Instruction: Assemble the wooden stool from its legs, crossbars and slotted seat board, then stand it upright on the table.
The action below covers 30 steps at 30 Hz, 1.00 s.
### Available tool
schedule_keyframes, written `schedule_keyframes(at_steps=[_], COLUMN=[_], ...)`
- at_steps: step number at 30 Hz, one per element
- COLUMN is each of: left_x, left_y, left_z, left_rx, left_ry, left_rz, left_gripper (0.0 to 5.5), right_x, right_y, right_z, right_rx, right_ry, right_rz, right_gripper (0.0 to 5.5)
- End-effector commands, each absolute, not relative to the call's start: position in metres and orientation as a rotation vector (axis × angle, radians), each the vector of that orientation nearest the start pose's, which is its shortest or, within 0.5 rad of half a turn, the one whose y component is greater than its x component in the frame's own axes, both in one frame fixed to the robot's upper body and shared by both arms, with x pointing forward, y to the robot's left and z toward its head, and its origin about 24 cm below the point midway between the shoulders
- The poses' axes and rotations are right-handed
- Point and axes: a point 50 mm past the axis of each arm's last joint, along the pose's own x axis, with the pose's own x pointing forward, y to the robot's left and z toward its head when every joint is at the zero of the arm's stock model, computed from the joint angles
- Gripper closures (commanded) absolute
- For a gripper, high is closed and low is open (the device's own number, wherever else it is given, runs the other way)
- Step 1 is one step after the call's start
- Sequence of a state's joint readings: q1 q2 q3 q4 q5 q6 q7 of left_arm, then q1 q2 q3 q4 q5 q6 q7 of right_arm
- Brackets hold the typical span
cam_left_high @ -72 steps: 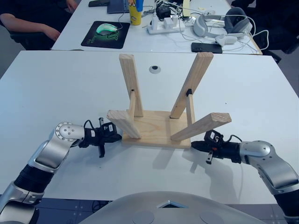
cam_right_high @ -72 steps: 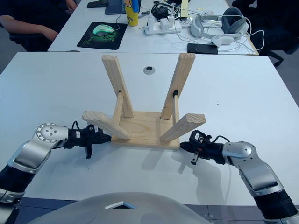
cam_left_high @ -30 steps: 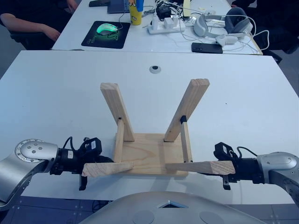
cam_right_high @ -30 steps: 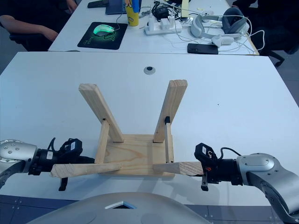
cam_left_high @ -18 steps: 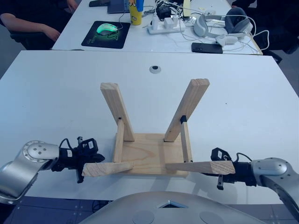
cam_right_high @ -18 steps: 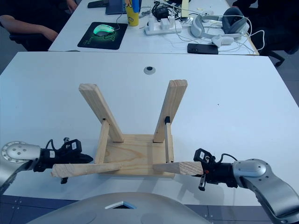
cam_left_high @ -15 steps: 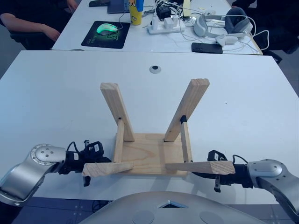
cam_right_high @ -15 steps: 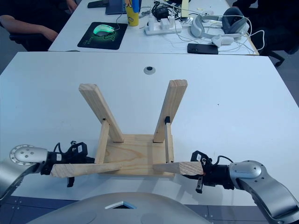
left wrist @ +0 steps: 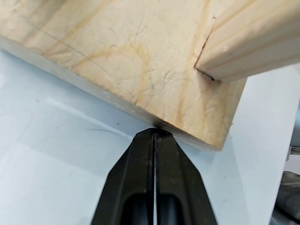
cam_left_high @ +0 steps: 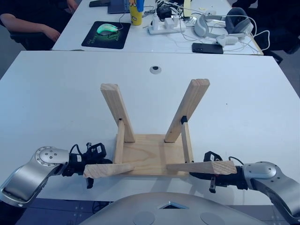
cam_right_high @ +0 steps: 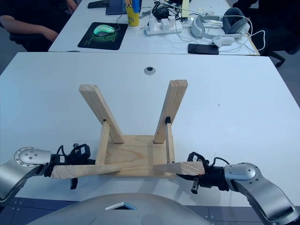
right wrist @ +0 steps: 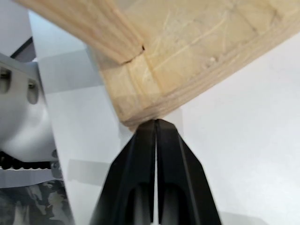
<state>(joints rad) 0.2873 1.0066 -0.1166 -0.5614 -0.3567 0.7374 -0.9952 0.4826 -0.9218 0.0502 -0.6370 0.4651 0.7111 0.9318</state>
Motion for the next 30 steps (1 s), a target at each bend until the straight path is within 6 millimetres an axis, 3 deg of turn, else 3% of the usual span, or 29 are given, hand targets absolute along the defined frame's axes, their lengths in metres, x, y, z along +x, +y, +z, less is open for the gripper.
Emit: schedule_keyframes(at_steps=[1, 11, 22, 30], left_x=[0.146, 0.158, 0.155, 0.154], left_y=[0.198, 0.196, 0.195, 0.186], left_z=[0.087, 0.124, 0.132, 0.167], left_rx=[0.238, 0.195, 0.25, 0.201], left_ry=[0.851, 0.758, 0.772, 0.671], left_rz=[-1.257, -1.266, -1.267, -1.355], left_gripper=[5.5, 5.5, 5.5, 5.5], right_x=[0.118, 0.124, 0.134, 0.131], right_y=[-0.19, -0.19, -0.19, -0.185], right_z=[0.076, 0.097, 0.139, 0.161], right_rx=[-0.035, -0.004, -0.053, -0.035], right_ry=[0.797, 0.757, 0.677, 0.643], right_rz=[1.21, 1.238, 1.299, 1.343], right_gripper=[5.49, 5.49, 5.49, 5.49])
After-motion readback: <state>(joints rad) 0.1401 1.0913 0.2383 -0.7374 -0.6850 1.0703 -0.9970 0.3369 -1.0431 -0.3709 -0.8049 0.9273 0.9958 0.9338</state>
